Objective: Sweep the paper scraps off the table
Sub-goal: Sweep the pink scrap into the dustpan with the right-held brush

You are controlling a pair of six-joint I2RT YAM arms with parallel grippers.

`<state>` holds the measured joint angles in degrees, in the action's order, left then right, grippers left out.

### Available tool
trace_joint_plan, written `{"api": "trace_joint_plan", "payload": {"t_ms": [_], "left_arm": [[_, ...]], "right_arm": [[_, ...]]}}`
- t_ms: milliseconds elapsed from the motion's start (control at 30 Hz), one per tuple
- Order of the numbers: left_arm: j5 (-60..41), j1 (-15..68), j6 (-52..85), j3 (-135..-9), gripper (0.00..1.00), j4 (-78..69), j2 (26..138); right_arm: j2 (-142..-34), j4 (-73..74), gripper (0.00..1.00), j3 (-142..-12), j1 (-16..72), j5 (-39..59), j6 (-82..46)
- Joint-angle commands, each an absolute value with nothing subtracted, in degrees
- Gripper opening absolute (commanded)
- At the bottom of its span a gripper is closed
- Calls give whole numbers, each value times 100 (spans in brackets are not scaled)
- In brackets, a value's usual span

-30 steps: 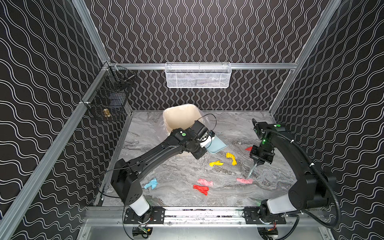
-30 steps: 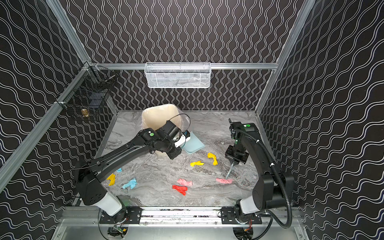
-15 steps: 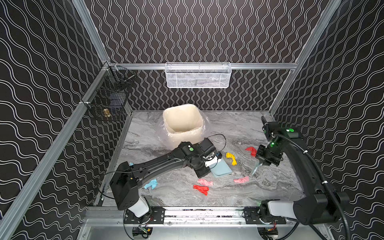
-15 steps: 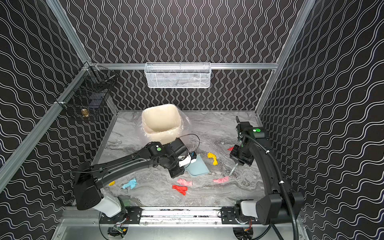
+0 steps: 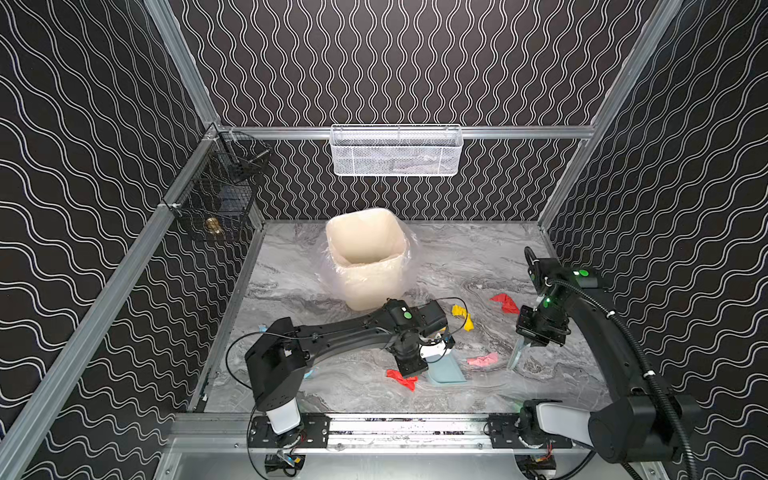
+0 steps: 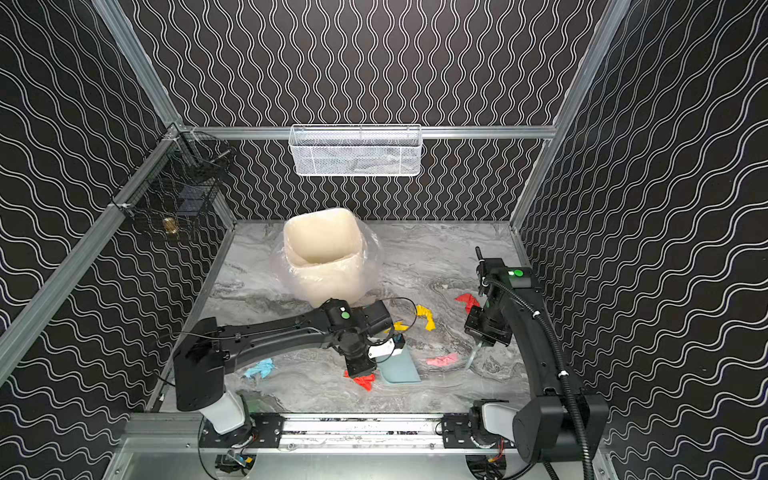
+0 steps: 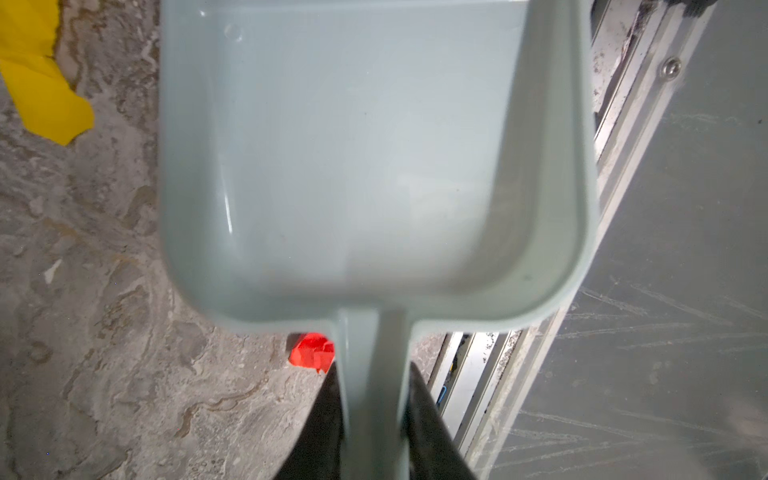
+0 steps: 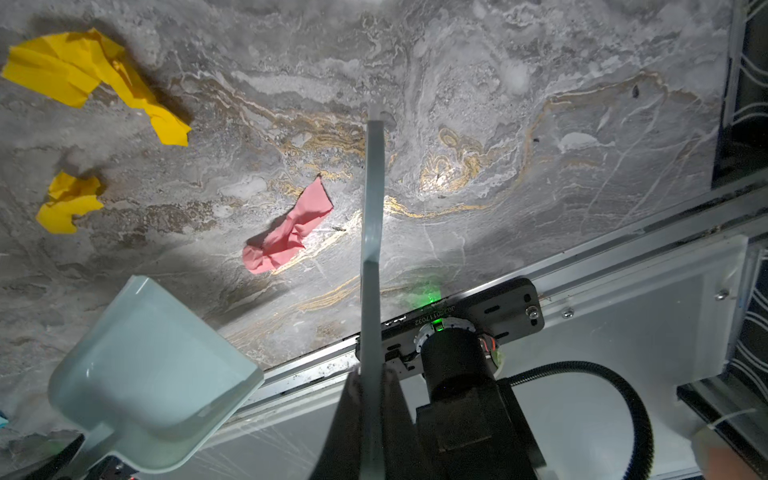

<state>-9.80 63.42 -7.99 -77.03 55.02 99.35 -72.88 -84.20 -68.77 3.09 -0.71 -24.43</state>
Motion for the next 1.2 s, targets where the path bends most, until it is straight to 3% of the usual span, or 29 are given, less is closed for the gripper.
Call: {"api": "trace_joint_plan", "payload": {"t_ms": [0,500,1167], "left_arm": [[-965,6346,-1014,-7830,12,5546,10080],[-364,6346,-1213,-8341,11,5522,10834],[-420,6346,-1217,-8211,11,4954,11051]], "right_arm": [[-7360,-8502,0,-6860,390,-43,-2251],[-7673,-8472,0,-6897,1021,171,-2123],[-8116,-8364,0,-7398,2060,717,-2262]]}}
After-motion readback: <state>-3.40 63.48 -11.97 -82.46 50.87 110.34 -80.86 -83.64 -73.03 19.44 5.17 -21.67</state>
